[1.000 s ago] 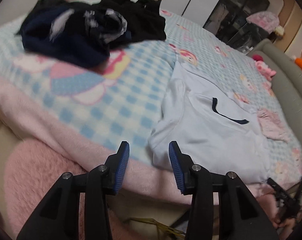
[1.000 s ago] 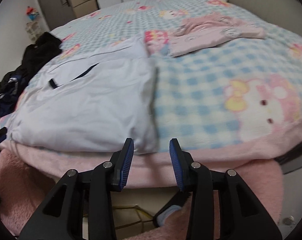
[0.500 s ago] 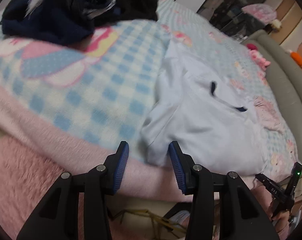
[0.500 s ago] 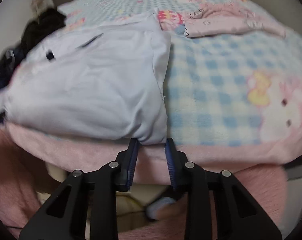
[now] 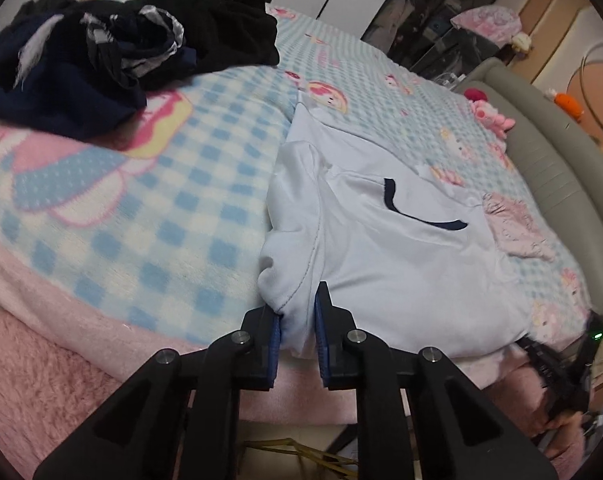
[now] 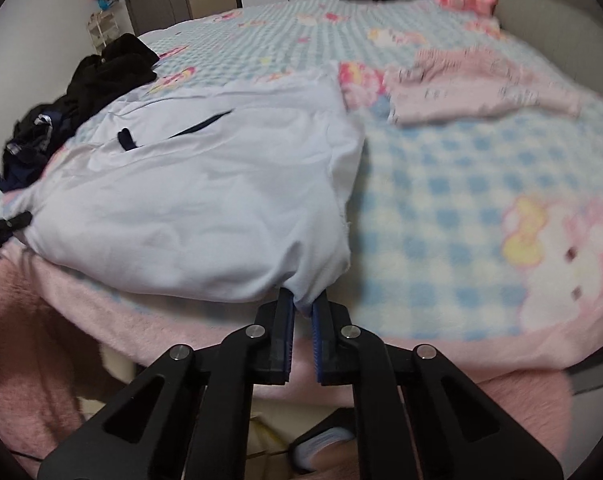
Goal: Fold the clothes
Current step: 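Pinch the folded shirt edge with both grippers, then open both grippers and move them over the shirt body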
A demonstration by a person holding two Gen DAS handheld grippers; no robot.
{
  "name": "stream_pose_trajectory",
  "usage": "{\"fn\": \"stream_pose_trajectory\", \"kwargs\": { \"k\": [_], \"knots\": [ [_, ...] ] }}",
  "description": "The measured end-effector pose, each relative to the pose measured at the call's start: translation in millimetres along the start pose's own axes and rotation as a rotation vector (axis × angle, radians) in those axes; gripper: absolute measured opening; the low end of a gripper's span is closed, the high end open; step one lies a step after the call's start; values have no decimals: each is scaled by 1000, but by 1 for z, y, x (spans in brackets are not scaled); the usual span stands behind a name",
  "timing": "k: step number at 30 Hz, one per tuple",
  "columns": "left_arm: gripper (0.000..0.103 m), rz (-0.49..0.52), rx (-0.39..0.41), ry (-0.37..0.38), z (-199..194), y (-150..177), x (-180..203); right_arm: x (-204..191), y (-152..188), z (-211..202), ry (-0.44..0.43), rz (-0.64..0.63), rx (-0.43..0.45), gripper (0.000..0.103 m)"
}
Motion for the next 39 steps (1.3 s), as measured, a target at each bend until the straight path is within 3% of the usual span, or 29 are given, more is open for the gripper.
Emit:
{"fn": "stream_pose_trajectory", "kwargs": {
  "k": [5, 7, 9, 11, 13, 15, 18, 19, 22, 24, 26, 28, 29, 31, 34, 36, 39],
  "knots": [
    [16, -11, -16, -33, 0, 9, -10, 10, 8, 1, 111, -49, -31, 6],
    [19, -15, -31, -77, -1, 13, -18, 26, 20, 1, 120, 21, -59, 1],
    [33, -33, -33, -111, -9, 13, -24, 44, 19, -10, 135, 105, -37, 1],
    [33, -40, 13, -152, -24, 4, -27, 52, 12, -24, 115, 149, 6, 3],
    [32, -7, 117, -170, -47, -17, -20, 38, -5, -39, 63, 114, 63, 3],
    [40, 50, 187, -104, -63, -36, 2, 12, -21, -43, 14, 40, 90, 4],
    [44, 145, 118, 77, -38, -37, 42, -16, -31, -18, -67, 5, 60, 5],
    [44, 176, 78, 88, -23, -34, 51, -23, -33, -7, -96, 5, 44, 5],
    [44, 246, -45, -46, 19, -20, 47, -19, -20, 28, -66, 19, -54, 4],
    [34, 168, -76, -46, 24, -22, 25, -7, -23, 18, -92, 74, -50, 3],
    [33, 52, -66, -32, 17, -35, 3, 4, -27, 9, -117, 129, -46, 2],
    [34, 25, -16, -81, 11, -58, -11, 15, -31, -1, -143, 184, -41, 10],
    [36, 10, -22, -49, 13, -72, -10, 21, -33, -6, -156, 212, -39, 18],
    [41, -20, -39, 22, 18, -99, -7, 13, -63, -15, -213, 178, 6, 23],
    [46, -49, -50, 78, 34, -130, 13, 0, -109, -3, -214, 123, 8, 43],
    [51, -21, -68, 59, 55, -143, 32, 3, -136, 15, -196, 116, -2, 43],
    [52, -6, -125, 32, 93, -155, 44, 12, -169, 48, -138, 122, -33, 52]
  ]
}}
Point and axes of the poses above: each gripper's, at about its wrist camera, not at the fingertips, and z roughly the way its jaws point, x to its right, y to its underside, the point moved 7 cm from there along z, roughly the way its jaws point, and after that the axes turned 13 degrees about -y, right-handed, at the moved point
